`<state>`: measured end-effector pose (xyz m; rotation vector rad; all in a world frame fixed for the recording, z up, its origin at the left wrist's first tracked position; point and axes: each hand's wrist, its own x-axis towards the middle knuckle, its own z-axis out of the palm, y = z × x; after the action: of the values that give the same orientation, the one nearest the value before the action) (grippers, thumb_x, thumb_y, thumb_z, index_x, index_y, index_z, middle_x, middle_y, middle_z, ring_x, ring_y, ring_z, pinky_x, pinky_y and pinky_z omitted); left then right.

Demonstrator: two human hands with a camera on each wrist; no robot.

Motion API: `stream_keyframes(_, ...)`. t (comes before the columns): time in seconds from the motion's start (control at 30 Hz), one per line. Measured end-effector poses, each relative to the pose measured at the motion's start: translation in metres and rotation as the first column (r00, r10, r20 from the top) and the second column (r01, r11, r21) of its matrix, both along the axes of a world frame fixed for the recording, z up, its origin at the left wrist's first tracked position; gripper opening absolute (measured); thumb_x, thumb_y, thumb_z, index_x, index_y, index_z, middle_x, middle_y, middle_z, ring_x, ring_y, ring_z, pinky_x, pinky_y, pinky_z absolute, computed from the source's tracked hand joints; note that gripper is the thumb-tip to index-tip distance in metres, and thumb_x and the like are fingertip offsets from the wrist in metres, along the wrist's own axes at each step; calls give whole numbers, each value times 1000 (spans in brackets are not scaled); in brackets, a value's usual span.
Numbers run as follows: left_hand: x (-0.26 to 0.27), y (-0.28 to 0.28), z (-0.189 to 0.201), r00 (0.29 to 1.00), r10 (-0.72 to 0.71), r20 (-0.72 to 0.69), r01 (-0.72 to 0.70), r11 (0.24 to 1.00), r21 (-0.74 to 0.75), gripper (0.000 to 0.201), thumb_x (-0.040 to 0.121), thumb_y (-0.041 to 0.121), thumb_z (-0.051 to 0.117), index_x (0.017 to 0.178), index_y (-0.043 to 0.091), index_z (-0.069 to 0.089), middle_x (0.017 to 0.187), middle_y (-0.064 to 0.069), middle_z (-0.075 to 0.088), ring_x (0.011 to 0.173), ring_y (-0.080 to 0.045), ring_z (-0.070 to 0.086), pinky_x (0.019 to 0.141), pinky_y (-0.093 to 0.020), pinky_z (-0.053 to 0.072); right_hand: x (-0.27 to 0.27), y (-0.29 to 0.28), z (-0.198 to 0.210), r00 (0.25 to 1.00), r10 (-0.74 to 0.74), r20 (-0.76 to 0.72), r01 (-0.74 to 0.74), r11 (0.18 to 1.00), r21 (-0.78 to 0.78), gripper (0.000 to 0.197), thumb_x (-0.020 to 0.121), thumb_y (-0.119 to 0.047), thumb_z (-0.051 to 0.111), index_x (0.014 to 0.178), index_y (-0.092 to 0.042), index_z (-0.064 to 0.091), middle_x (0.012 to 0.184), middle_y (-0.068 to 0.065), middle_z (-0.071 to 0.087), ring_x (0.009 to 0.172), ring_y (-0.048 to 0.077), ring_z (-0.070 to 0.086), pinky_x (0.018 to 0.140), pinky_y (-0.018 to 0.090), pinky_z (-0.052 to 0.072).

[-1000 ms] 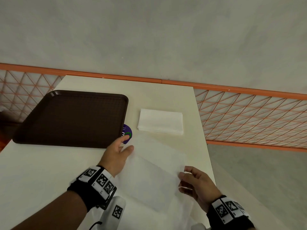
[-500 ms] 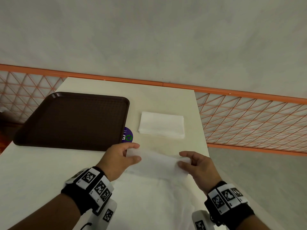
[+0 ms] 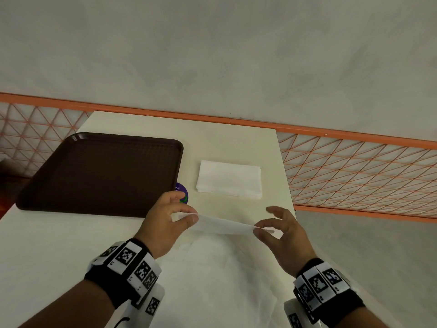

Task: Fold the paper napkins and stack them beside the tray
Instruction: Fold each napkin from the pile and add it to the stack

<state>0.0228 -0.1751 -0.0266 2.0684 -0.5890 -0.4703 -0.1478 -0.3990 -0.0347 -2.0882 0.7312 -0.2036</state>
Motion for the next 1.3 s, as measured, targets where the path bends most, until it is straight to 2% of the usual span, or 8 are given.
stream_keyframes(0.07, 3, 0, 1, 996, 7, -86, -12, 998, -57, 7, 82, 28, 73, 86, 34, 71, 116, 13, 60, 103, -4, 57, 100, -32, 44, 1, -2, 1, 998, -17, 56, 10, 992, 124, 7, 82, -24, 76, 79, -30, 73, 118, -21, 60, 106, 0, 56, 93, 26, 41)
stream_keyframes(0.2, 1, -5, 5, 981, 44, -191, -78, 981, -176, 6, 88, 26, 67, 91, 24, 71, 86, -3, 73, 84, -19, 69, 83, -38, 56, 6, 4, -1, 976, -160, 146, 91, 915, 393, 9, 86, -11, 71, 78, -17, 71, 77, -2, 72, 72, 14, 64, 73, 39, 52)
stream_keyframes(0.33, -4, -11, -11, 985, 127, -120, -139, 986, -95, 10, 92, 28, 61, 96, 22, 68, 87, 4, 72, 86, -12, 67, 79, -30, 54, 8, 16, -12, 964, -257, 75, 195, 867, 459, 7, 88, -13, 69, 81, -13, 70, 71, -1, 71, 65, 13, 61, 62, 32, 50)
stream_keyframes(0.47, -11, -12, -40, 985, 167, -41, -164, 983, 80, 15, 94, 31, 57, 97, 20, 67, 93, 7, 68, 91, -11, 62, 81, -26, 48, 6, 20, -35, 966, -232, -117, 256, 921, 293, 11, 85, -29, 71, 80, -19, 70, 73, 1, 73, 70, 19, 67, 65, 34, 56)
stream_keyframes(0.6, -20, -9, -70, 993, 118, -22, -106, 950, 295, 18, 95, 32, 54, 97, 18, 64, 93, 3, 68, 90, -17, 62, 80, -27, 47, 7, 23, -50, 942, -144, -303, 189, 974, 125, 15, 88, -33, 65, 83, -20, 65, 78, -6, 66, 71, 10, 59, 57, 21, 43)
stream_keyframes(0.97, -8, -15, -75, 985, -108, 133, 2, 784, 620, 24, 97, 41, 45, 96, 19, 56, 90, 4, 61, 81, -17, 56, 70, -26, 42, 33, 19, -60, 867, 0, -499, -69, 990, -119, 22, 89, -40, 53, 74, -24, 48, 77, -2, 60, 73, 22, 57, 61, 27, 43)
stream_keyframes(1.1, 5, -13, -74, 985, -100, 140, -12, 772, 635, 22, 97, 39, 46, 102, 21, 57, 103, 2, 63, 93, -18, 59, 79, -29, 48, 38, 7, -55, 864, -28, -502, -60, 985, -159, 17, 88, -36, 50, 96, -24, 57, 92, -1, 62, 83, 22, 59, 71, 28, 48)
stream_keyframes(1.3, 1, -26, -64, 932, -172, 318, 6, 886, 463, 31, 98, 31, 44, 123, 17, 58, 123, 3, 54, 114, -18, 50, 94, -32, 44, 30, 14, -60, 914, 80, -398, -243, 894, -377, 48, 94, -39, 49, 139, -22, 46, 145, -3, 43, 135, 20, 37, 111, 34, 32)
